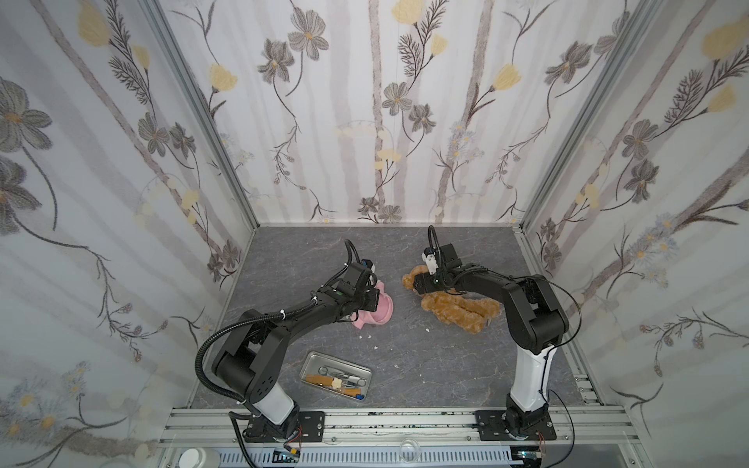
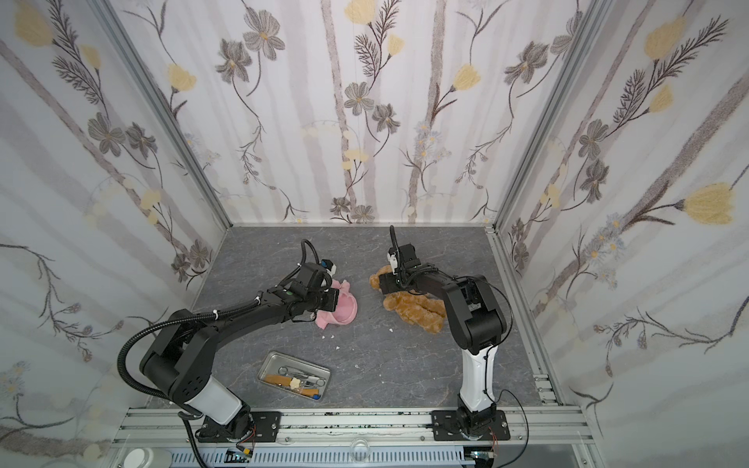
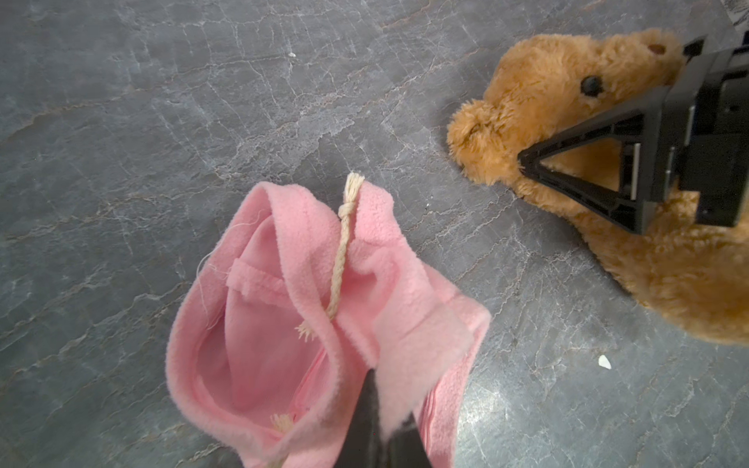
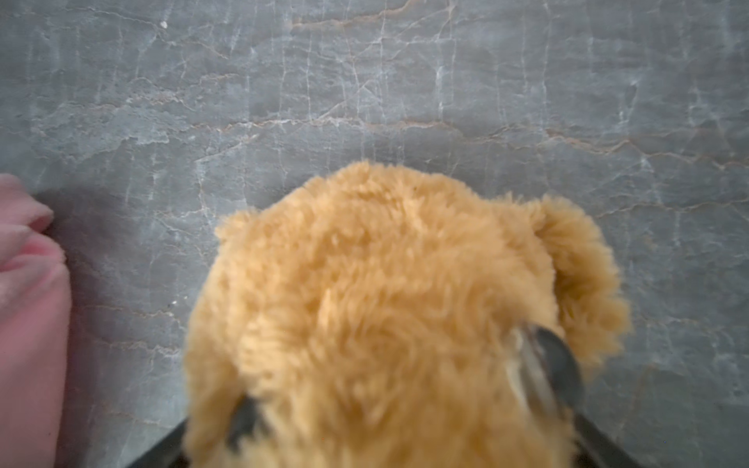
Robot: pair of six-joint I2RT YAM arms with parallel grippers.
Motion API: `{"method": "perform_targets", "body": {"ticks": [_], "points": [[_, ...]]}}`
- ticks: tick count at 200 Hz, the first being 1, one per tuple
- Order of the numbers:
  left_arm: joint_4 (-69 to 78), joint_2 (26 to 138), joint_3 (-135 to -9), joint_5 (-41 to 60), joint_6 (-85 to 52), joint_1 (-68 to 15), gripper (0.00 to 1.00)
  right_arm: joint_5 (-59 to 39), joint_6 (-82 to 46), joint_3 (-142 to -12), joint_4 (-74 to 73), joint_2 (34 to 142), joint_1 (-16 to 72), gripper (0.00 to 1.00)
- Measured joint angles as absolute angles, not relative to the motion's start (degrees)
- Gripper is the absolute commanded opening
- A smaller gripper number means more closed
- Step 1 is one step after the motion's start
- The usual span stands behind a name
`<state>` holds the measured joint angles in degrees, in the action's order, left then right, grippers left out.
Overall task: Dress the teddy bear
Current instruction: 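Push the bear's head into the hoodie opening held by the left gripper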
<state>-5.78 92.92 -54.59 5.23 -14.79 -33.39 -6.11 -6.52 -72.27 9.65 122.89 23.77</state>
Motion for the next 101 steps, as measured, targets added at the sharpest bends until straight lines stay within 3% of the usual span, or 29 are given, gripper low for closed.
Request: {"method": "perform_targets", "body": {"ticks": [16, 50, 101], "points": [[-5.8, 93.6, -54.6, 6.0, -14.6, -33.3, 0.0, -4.2, -6.2, -72.3, 9.3, 122.8, 24.9, 0.52], [-5.8, 94.3, -55.1, 6.2, -14.9, -32.8, 0.0, -3.1, -6.5, -66.3, 8.3, 114.9, 25.6, 0.36], [-4.5, 95.3, -55.6, 7.7, -18.1, -32.5, 0.0, -6.1, -12.3, -45.4, 0.4, 93.1, 33.1, 0.34]]}}
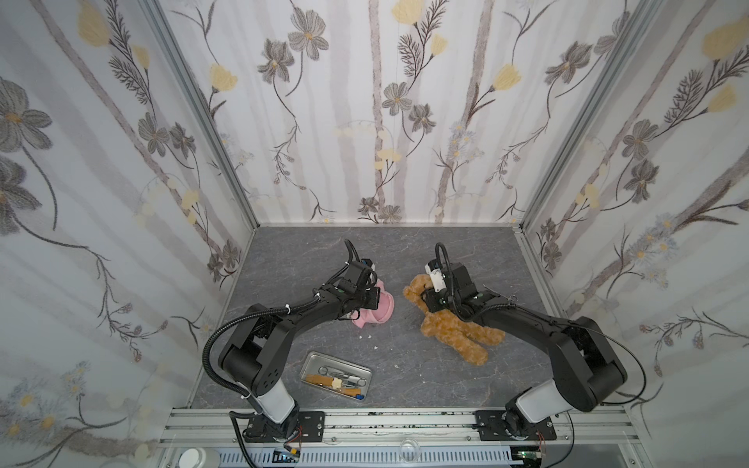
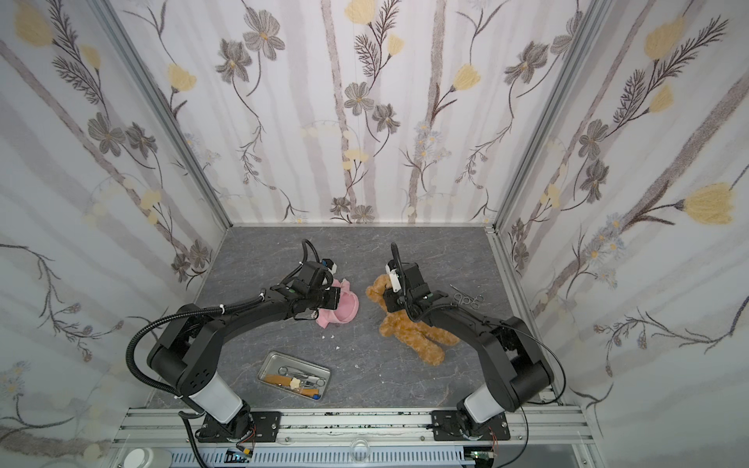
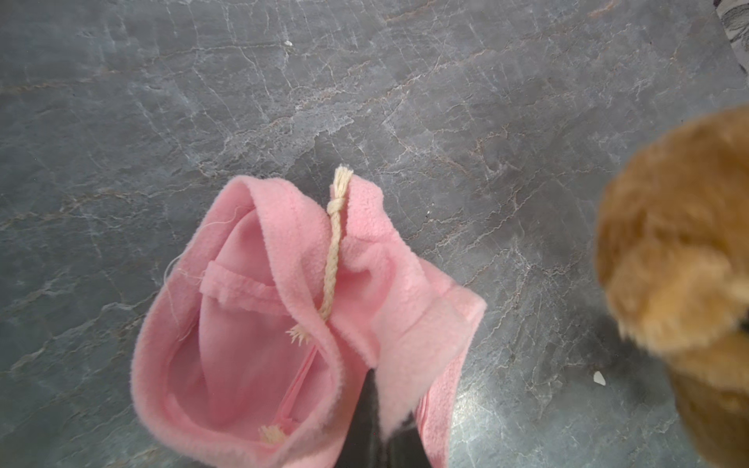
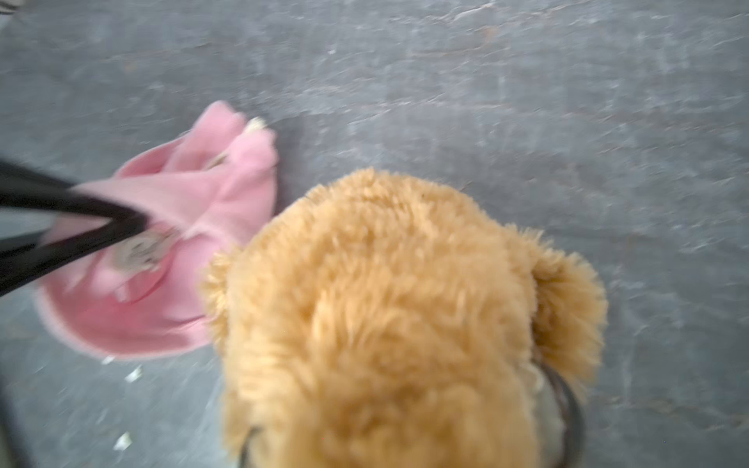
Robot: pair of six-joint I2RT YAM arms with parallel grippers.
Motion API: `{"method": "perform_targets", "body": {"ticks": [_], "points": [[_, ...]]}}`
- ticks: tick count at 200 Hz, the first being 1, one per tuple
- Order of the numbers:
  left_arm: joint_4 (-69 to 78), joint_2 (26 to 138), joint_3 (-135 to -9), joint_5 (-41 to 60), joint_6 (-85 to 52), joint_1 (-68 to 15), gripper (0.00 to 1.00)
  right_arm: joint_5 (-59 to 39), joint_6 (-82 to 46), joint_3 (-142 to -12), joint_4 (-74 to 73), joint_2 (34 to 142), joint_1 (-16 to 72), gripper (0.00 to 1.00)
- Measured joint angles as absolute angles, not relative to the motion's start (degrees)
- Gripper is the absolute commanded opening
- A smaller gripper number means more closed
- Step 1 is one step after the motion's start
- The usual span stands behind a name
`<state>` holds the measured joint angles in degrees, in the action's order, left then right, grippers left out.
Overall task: Dress the teddy bear
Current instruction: 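Push the bear's head into the hoodie opening held by the left gripper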
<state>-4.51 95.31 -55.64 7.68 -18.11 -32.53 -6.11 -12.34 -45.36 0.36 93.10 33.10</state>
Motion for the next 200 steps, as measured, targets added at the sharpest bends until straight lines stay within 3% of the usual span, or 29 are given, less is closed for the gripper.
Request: {"method": "perform_targets", "body": {"ticks": [51, 137, 200], "points": [[-3.4, 95.2, -54.0, 8.6, -20.6, -32.9, 0.0, -13.7, -18.5, -36.5, -7.4, 87.9, 44.7, 0.31], [-3.2, 91.8, -51.9, 13.0, -18.4, -32.9, 0.0, -16.2, -22.2, -40.5, -18.3, 99.3, 45.1, 0.19], [-3.3, 89.4, -51.4, 16.2, -18.2, -33.2, 0.0, -9.6, -30.2, -41.0, -21.6, 103.3, 45.7, 0.14]]}}
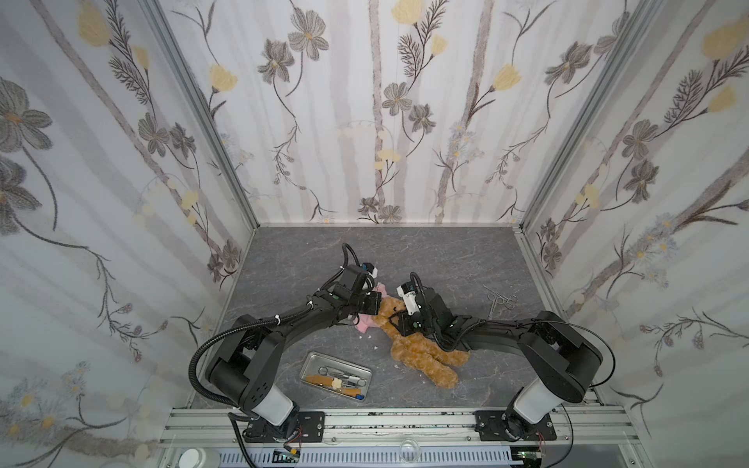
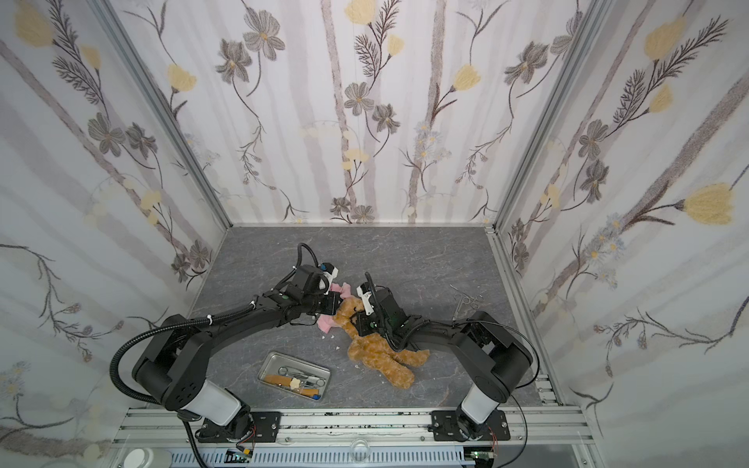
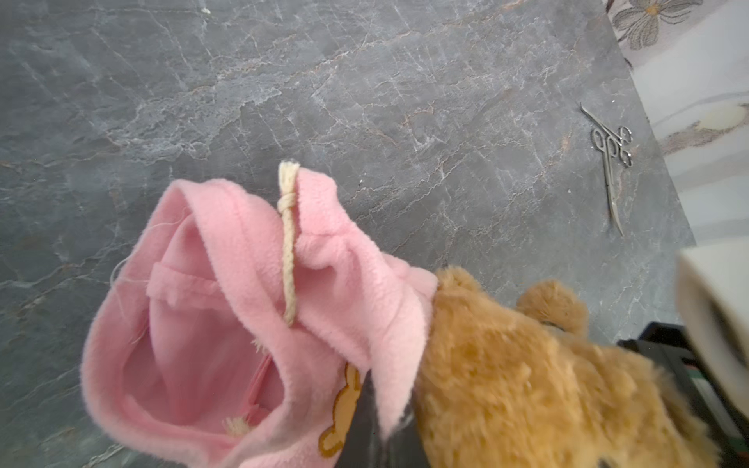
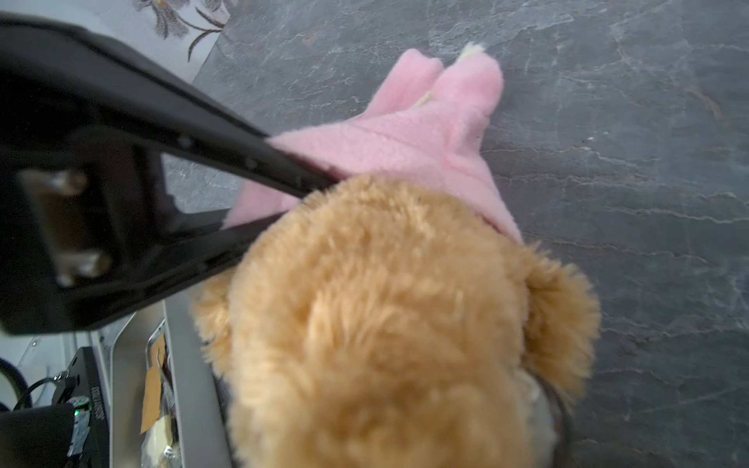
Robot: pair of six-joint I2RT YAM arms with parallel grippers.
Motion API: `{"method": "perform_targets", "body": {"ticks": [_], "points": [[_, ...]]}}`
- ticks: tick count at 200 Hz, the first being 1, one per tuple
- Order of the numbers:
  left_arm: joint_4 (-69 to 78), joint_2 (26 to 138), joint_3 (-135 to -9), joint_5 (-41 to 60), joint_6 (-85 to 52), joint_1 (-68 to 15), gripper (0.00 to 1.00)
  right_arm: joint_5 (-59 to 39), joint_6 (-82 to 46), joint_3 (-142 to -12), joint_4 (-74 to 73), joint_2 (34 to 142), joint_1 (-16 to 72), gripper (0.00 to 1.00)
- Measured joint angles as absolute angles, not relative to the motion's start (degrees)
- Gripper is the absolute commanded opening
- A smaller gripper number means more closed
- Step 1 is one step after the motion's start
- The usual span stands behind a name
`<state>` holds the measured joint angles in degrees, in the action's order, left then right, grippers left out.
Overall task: Dress the teddy bear
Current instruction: 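Push the bear's head into the hoodie opening held by the left gripper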
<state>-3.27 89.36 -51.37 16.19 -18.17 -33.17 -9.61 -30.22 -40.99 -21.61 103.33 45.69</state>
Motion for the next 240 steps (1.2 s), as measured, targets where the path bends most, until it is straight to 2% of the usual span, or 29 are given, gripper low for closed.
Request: {"method": "perform_targets", "body": {"ticks": [44, 91, 188, 240], "points": [[-3.3, 88.8, -51.4, 19.4, -18.2, -33.9, 0.0, -2.4, -33.2, -41.5, -21.2, 104.7, 47.9, 0.13], [-3.3, 88.8, -52.3, 21.9, -18.5, -34.6, 0.0, 0.9, -34.5, -42.4, -21.3, 106.6, 50.2, 0.12], [-3.3, 91.1, -56.0, 19.5, -23.5, -35.0, 0.0, -1.3, -25.9, -37.5, -29.2, 102.4, 51.0, 0.14], [-3.4, 92.0, -57.1, 19.5, -24.3, -35.6, 0.01, -5.4, -21.6, -38.3, -31.0, 104.6, 51.0, 0.13]]}}
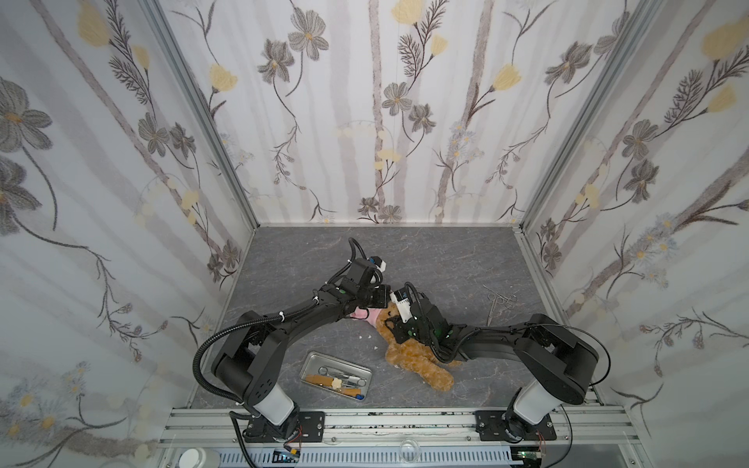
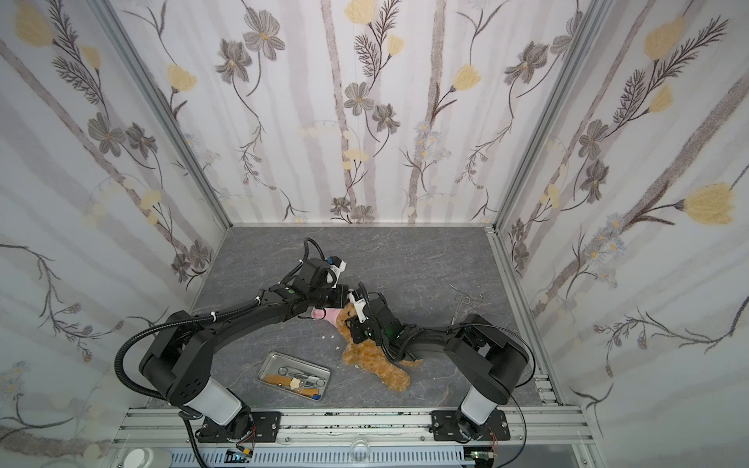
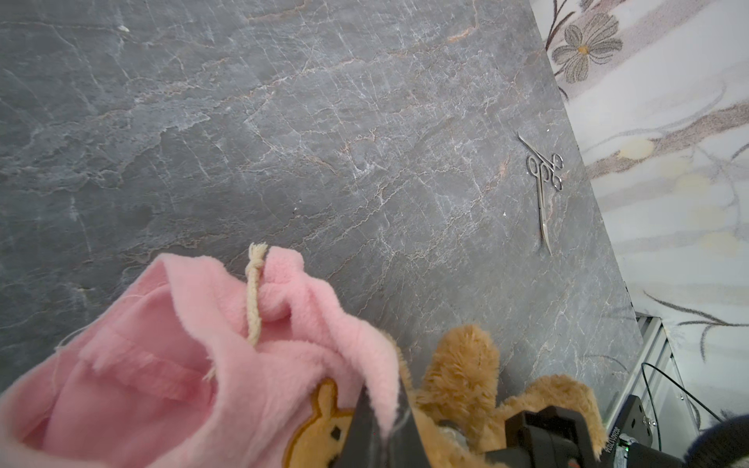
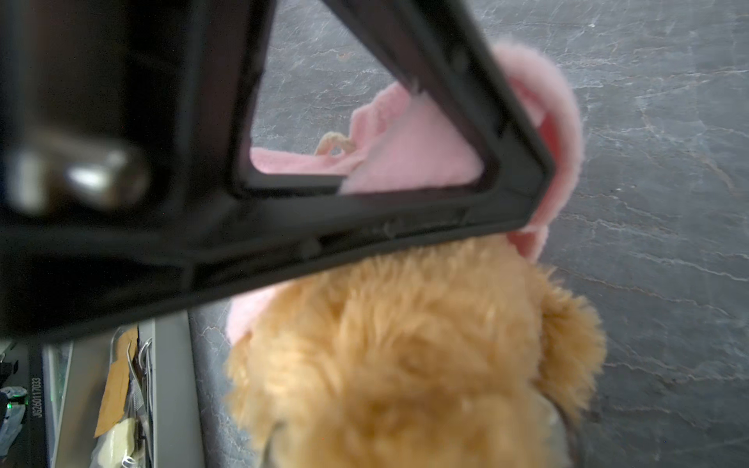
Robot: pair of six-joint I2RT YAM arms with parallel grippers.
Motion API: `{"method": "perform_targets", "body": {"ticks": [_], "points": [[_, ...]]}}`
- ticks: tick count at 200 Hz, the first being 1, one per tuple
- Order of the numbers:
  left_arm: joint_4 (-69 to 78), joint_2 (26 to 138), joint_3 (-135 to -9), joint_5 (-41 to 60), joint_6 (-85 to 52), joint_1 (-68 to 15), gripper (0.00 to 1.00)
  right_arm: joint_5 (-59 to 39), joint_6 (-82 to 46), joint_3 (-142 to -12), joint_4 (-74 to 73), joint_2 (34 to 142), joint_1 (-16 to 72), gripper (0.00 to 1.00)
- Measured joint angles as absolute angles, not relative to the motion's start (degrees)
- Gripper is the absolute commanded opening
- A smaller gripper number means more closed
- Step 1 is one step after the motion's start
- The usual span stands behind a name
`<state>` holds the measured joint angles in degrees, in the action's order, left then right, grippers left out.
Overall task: Dress the teddy bear
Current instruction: 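Push the bear's head into the hoodie opening held by the left gripper, then pull the hoodie over the bear's head with the left gripper while right holds bear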
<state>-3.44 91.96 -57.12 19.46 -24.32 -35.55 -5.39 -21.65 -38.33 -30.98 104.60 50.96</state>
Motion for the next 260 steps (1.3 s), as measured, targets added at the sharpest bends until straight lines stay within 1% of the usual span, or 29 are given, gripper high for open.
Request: {"method": "perform_targets", "body": {"ticks": [20, 73, 115, 161, 175, 190, 227, 260], "points": [[-3.5, 92.0, -57.1, 20.9, -24.7, -35.6, 0.02, -6.7, -20.9, -37.9, -34.0, 106.6, 50.5, 0.14], [-0.2, 90.4, -55.0, 26.1, -27.4, -35.7, 0.11, -10.2, -23.8, -32.5, -47.9, 109.3, 47.5, 0.19], [2.8, 89.4, -53.1, 28.8, -29.6, -35.7, 0.12, -11.6, -27.3, -31.4, -55.4, 112.7, 47.3, 0.24], [10.0, 89.3, -50.4, 32.6, -33.5, -35.7, 0.12, -11.5, -30.6, -30.2, -61.5, 114.0, 47.4, 0.28], [11.2, 89.3, -49.7, 32.8, -33.7, -35.7, 0.15, -11.4, -31.1, -29.9, -62.3, 114.2, 47.3, 0.3], [11.7, 89.3, -48.9, 32.7, -33.6, -35.9, 0.21, -11.3, -31.7, -29.9, -62.4, 114.3, 47.4, 0.31], [11.6, 89.1, -48.2, 30.9, -33.3, -35.9, 0.42, -10.4, -32.1, -29.9, -62.6, 114.3, 47.4, 0.32], [10.0, 86.1, -47.4, 27.5, -31.5, -35.4, 0.6, -9.4, -32.5, -29.3, -63.7, 114.3, 47.4, 0.32]]}}
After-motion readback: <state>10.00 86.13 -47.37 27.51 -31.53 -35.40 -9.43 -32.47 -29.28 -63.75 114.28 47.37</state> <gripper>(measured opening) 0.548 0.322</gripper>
